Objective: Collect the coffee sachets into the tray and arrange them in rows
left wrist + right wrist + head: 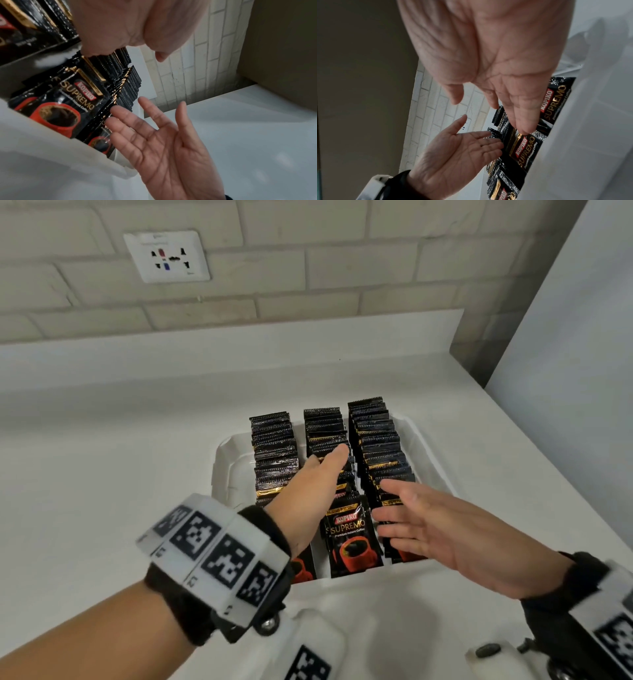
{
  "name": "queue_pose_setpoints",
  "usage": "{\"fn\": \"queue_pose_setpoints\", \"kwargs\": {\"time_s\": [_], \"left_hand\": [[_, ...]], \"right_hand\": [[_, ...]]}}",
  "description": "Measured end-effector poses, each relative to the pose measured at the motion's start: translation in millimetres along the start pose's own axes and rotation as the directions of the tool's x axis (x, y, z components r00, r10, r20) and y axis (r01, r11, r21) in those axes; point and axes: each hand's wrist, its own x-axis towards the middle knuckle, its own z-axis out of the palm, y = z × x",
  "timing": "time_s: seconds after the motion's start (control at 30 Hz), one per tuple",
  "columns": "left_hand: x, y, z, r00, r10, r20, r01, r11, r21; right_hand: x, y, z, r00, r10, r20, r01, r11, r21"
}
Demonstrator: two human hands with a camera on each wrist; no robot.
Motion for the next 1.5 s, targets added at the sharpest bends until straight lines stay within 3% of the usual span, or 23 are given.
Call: {"fn": "queue_pose_setpoints", "kwargs": {"time_s": [0.23, 0.37, 0.47, 0.53, 0.6, 0.67, 0.83, 1.13, 1.5], "left_hand": [[1, 1, 8, 0.999, -0.022, -0.023, 0.022, 1.000, 0.005], [-27, 13, -16, 0.993, 0.120, -0.017, -0.119, 0.993, 0.020], [-49, 19, -52, 0.971, 0.236, -0.038, -0.229, 0.963, 0.139], [-61, 10, -79, 0.950, 0.250, -0.186, -0.199, 0.946, 0.255], [-71, -8, -102, 0.911, 0.250, -0.326, -0.122, 0.923, 0.366], [-76, -32, -116, 0.910, 0.210, -0.357, -0.048, 0.909, 0.413], [-66, -80, -125, 0.944, 0.110, -0.312, -0.029, 0.966, 0.255], [-35, -83, -120, 0.896, 0.202, -0.395, -0.168, 0.979, 0.119], [-24, -81, -110, 0.888, 0.145, -0.436, -0.193, 0.979, -0.068]], "right_hand": [[-7, 0, -9, 0.999, -0.035, -0.012, 0.035, 0.999, -0.016], [-18, -10, -19, 0.984, -0.146, -0.101, 0.145, 0.989, -0.012], [-27, -14, -31, 0.904, -0.355, -0.237, 0.261, 0.899, -0.353], [-32, -8, -41, 0.846, -0.430, -0.316, 0.158, 0.768, -0.621], [-36, 6, -50, 0.822, -0.446, -0.356, 0.044, 0.671, -0.740], [-39, 22, -53, 0.839, -0.381, -0.387, -0.034, 0.675, -0.737], [-35, 40, -41, 0.913, -0.215, -0.347, -0.100, 0.707, -0.701], [-16, 43, -52, 0.892, -0.247, -0.378, -0.042, 0.788, -0.615], [-9, 37, -56, 0.885, -0.219, -0.412, -0.049, 0.834, -0.549]]}}
